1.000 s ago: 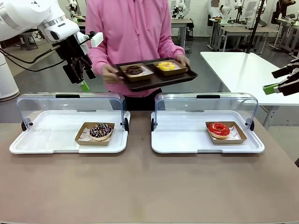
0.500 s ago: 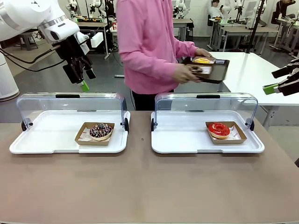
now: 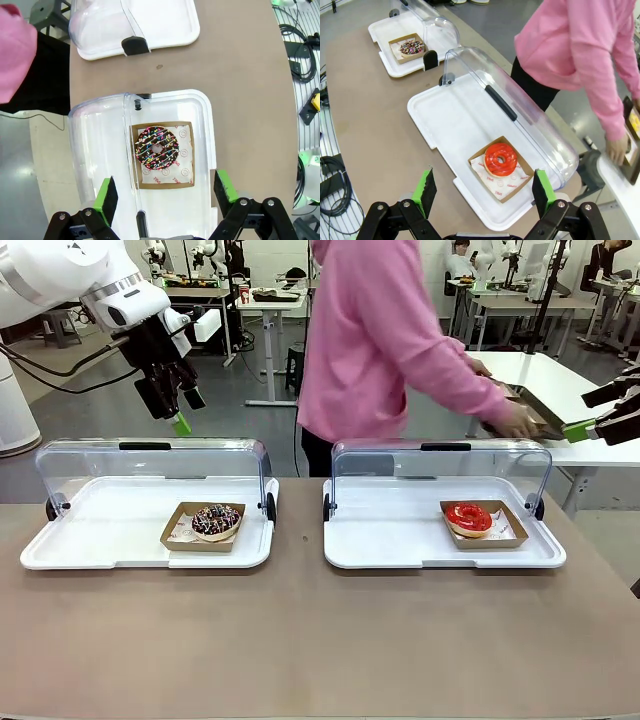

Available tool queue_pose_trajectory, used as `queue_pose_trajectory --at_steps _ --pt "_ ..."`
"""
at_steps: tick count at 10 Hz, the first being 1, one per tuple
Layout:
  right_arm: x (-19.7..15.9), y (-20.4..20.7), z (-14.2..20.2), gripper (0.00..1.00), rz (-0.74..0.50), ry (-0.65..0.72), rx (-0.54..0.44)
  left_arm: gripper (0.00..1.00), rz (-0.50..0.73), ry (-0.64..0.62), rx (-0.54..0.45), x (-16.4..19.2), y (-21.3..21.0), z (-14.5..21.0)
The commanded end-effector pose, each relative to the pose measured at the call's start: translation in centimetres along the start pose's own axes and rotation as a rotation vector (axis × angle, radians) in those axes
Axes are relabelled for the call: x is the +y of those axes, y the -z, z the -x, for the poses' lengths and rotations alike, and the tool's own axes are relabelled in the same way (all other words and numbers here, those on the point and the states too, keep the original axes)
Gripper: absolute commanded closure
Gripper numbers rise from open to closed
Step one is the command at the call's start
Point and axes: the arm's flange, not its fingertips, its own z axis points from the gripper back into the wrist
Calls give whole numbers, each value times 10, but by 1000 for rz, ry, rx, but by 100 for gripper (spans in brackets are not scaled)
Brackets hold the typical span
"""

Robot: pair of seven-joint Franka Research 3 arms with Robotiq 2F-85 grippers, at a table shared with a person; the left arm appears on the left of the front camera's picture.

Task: Provide the desired donut to the person.
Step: Place the picked Paper togo box onto the Handle tray extended by the person.

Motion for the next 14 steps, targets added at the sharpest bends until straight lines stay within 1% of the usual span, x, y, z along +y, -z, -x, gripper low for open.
queue_pose_trajectory --at_steps 1,3,4,5,6,7,8,9,10,11,12,14 --pt "0 1 1 0 2 1 7 0 -11 3 7 2 -1 0" --pt "0 1 1 0 2 1 7 0 0 0 0 0 0 0" --pt "0 1 1 0 2 1 7 0 19 -69 -98 -28 -33 25" --pt "0 1 1 0 2 1 7 0 1 -142 -201 -56 -56 51" --pt "0 1 1 0 2 1 7 0 6 -169 -270 -85 -66 75" --pt "0 1 1 0 2 1 7 0 15 -188 -298 -109 -69 100" --pt "0 1 1 0 2 1 7 0 -61 -195 -338 -131 -69 127" --pt "0 1 1 0 2 1 7 0 -134 -172 -389 -152 -73 152" --pt "0 1 1 0 2 1 7 0 -201 -193 -414 -167 -78 180" --pt "0 1 1 0 2 1 7 0 -239 -207 -423 -183 -77 206" --pt "0 1 1 0 2 1 7 0 -264 -269 -416 -194 -82 230" --pt "0 1 1 0 2 1 7 0 -267 -279 -432 -212 -88 255"
